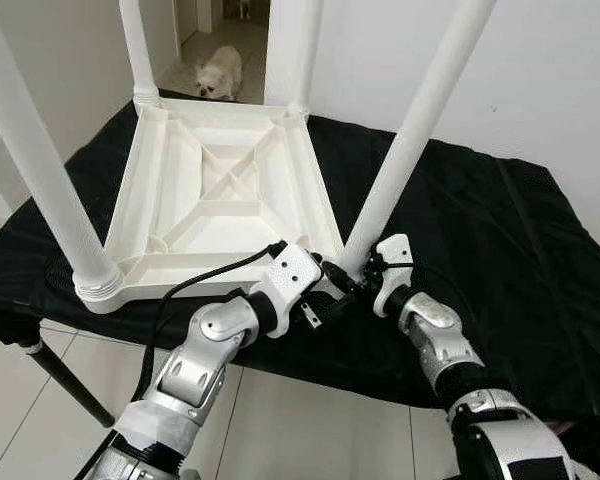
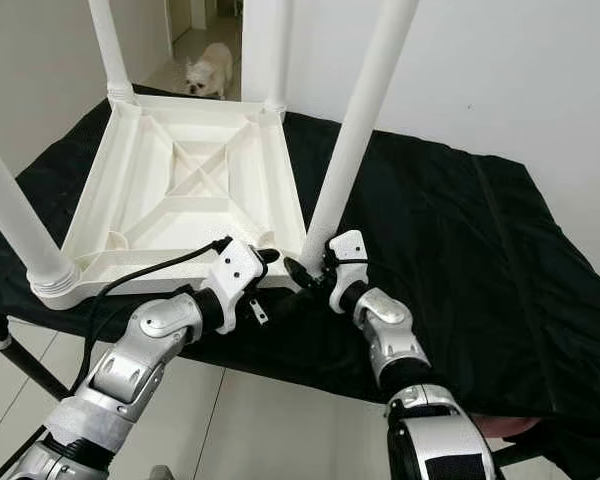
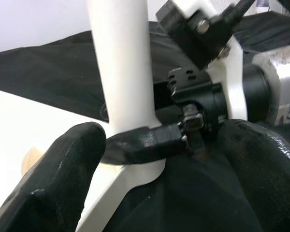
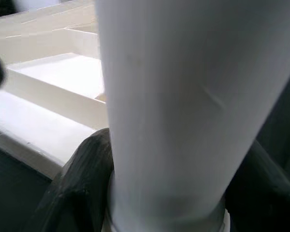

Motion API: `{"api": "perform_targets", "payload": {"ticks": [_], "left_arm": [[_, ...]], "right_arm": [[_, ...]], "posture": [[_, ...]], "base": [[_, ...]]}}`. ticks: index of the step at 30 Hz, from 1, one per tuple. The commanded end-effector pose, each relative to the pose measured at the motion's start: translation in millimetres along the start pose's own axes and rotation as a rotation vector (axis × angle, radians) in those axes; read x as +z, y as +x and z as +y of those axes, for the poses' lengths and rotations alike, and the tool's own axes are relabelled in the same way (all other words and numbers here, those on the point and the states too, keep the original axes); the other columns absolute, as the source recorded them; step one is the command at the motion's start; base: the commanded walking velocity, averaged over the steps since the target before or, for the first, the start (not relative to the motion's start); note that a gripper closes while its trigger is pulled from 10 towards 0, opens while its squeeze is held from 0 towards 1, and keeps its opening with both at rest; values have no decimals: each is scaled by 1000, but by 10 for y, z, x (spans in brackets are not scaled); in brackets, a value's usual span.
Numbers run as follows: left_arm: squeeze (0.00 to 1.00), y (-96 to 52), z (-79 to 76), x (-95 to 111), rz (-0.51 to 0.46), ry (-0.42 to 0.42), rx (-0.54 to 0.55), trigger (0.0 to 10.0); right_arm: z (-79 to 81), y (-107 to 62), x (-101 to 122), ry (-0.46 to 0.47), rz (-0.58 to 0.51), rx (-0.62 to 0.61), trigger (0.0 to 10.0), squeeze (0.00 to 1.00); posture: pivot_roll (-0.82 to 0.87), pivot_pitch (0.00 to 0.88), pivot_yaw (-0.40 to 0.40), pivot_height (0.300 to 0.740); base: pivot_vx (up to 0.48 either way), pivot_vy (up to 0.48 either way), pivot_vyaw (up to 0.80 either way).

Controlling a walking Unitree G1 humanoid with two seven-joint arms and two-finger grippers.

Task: Building children table

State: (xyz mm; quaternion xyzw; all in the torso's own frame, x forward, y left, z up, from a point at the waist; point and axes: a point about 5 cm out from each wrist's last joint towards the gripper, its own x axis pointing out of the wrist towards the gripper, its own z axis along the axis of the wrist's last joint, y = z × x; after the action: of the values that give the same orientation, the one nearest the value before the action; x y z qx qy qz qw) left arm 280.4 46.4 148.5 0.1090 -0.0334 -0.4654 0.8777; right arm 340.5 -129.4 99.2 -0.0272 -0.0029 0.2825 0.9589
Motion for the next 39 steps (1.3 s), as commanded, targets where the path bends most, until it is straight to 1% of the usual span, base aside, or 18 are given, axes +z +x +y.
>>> {"api": "perform_targets", "payload": {"ticks": [1, 4, 5, 6, 9, 11, 14, 15, 16, 17, 20, 25, 26, 27, 33, 37, 38, 39], "left_arm": [[0, 36, -25, -25, 9, 7, -2, 10000], [0, 33, -18, -43, 15, 12, 2, 10000], [0, 25, -24, -68, 21, 5, 5, 10000], [0, 23, -26, -75, 23, 3, 5, 10000], [0, 12, -34, -84, 21, -9, 6, 10000], [0, 10, -36, -87, 22, -8, 6, 10000], [0, -25, -19, -111, 28, -4, 16, 10000], [0, -25, -19, -111, 28, -4, 16, 10000], [0, -37, -9, -120, 31, -2, 21, 10000], [0, -42, 0, -123, 31, -3, 26, 10000], [0, -44, 4, -124, 30, -4, 29, 10000], [0, -43, -8, -130, 32, 0, 22, 10000], [0, -44, -8, -127, 32, 1, 21, 10000], [0, -48, -8, -129, 32, 1, 21, 10000], [0, -64, -4, -99, 28, 4, 16, 10000], [0, -96, -35, -123, 46, 21, -6, 10000], [0, -95, -39, -128, 51, 33, -8, 10000], [0, -95, -39, -128, 51, 33, -8, 10000]], "right_arm": [[20, -34, -143, 1, 76, -116, 10000, 0], [67, -16, -167, 35, 88, -170, 10000, 0], [145, 0, -187, 69, 89, -203, 10000, 0], [165, 3, -192, 78, 89, -213, 10000, 0], [200, 8, -205, 110, 96, -300, 10000, 0], [215, 3, -200, 112, 98, -327, 10000, 0], [265, -32, -199, 132, 99, -491, 10000, 0], [265, -32, -199, 132, 99, -491, 10000, 0], [315, -35, -195, 150, 99, -525, 10000, 0], [368, -24, -158, 142, 78, -495, 10000, 0], [392, -22, -117, 123, 58, -465, 10000, 0], [335, -50, -99, 111, 49, -469, 10000, 0], [315, -65, -89, 103, 46, -484, 10000, 651], [305, -77, -86, 107, 41, -490, 10000, 1000], [262, -151, 3, 132, -16, -472, 10000, 1000], [243, -261, 3, 132, -31, -322, 10000, 1000], [205, -299, 9, 123, -39, -286, 10000, 0], [205, -299, 9, 123, -39, -286, 10000, 0]], "posture": [[-21, 0, -83, 740], [-21, 0, -83, 740], [-21, 0, -86, 740], [-21, 0, -88, 740], [-19, 0, -94, 740], [-19, 0, -94, 740], [-10, 0, -112, 740], [-10, 0, -112, 740], [-10, 0, -112, 740], [-10, 0, -113, 740], [-13, 0, -112, 740], [-15, 0, -109, 740], [-15, 0, -109, 740], [-15, 0, -108, 740], [-17, 0, -95, 740], [-24, 0, -88, 740], [-20, 0, -93, 740], [-20, 0, -93, 740]], "base": [[0, 0, 0], [0, 0, 0], [0, 0, 0], [0, 0, 0], [0, 0, 0], [0, 0, 0], [0, 0, 0], [0, 0, 0], [0, 0, 0], [0, 0, 0], [0, 0, 0], [0, 0, 0], [0, 0, 0], [0, 0, 0], [0, 0, 0], [0, 0, 0], [0, 0, 0], [0, 0, 0]]}}
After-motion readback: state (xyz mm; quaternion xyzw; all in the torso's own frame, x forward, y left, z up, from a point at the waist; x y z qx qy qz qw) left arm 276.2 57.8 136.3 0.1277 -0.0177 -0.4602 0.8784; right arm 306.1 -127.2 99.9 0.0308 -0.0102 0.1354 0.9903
